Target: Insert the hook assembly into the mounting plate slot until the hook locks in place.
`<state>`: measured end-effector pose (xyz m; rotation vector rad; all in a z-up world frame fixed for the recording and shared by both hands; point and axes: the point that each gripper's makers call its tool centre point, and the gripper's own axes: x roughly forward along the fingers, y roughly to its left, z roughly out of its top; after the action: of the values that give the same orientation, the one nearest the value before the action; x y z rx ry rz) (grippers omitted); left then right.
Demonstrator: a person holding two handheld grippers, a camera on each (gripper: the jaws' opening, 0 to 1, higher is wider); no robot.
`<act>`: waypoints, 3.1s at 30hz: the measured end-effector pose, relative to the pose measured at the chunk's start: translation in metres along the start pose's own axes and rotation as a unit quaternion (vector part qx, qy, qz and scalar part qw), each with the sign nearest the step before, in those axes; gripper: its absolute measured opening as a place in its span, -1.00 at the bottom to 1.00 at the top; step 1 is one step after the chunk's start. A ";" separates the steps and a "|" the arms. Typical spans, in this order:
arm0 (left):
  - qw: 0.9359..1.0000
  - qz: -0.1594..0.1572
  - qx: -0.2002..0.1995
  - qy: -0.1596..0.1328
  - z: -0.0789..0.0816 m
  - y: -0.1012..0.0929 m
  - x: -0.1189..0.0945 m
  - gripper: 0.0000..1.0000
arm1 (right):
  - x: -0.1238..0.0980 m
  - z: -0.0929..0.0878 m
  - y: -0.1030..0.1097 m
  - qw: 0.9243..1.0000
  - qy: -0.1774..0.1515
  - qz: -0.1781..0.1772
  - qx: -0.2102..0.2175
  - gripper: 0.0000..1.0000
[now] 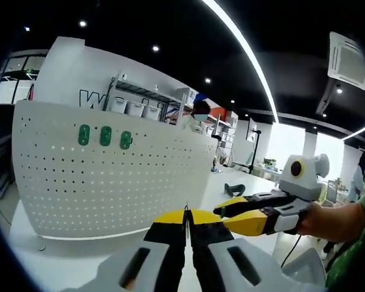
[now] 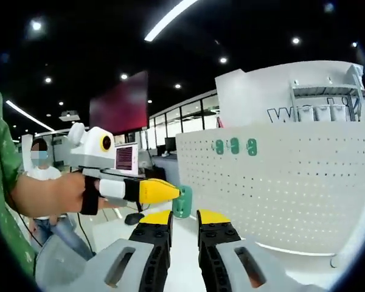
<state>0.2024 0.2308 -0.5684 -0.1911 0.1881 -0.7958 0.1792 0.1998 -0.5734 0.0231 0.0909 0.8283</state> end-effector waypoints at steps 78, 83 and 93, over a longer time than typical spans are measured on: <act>1.000 -0.011 -0.010 0.001 -0.001 -0.019 0.015 -0.79 | 0.010 -0.001 -0.015 0.999 0.010 -0.046 -0.010 -0.98; 1.000 -0.010 -0.009 -0.005 0.001 -0.019 0.015 -0.68 | 0.010 -0.002 -0.017 0.999 0.011 -0.049 -0.009 -0.98; 1.000 -0.004 -0.004 -0.007 0.002 -0.016 0.014 -0.44 | 0.008 -0.004 -0.021 0.998 0.013 -0.055 -0.010 -0.98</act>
<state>0.2017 0.2097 -0.5636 -0.2059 0.1772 -0.8021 0.1997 0.1914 -0.5788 -0.0120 0.1075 0.7189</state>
